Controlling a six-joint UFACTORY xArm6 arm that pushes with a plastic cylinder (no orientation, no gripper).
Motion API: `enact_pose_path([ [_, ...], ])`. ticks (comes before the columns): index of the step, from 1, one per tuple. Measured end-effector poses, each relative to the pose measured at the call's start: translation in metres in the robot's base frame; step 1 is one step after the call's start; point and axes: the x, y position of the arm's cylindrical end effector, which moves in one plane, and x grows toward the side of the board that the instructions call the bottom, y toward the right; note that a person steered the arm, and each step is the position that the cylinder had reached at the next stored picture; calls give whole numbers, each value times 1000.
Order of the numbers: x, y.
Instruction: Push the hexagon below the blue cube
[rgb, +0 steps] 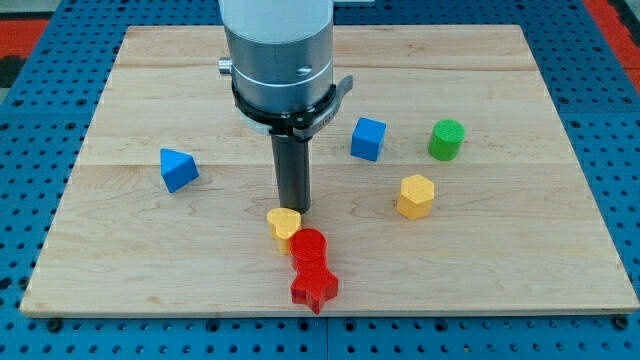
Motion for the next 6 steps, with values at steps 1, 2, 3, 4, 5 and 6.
enact_pose_path([
  [1, -58, -4],
  [2, -66, 86],
  [3, -64, 120],
  [4, -15, 160],
  [5, 12, 131],
  [6, 32, 107],
])
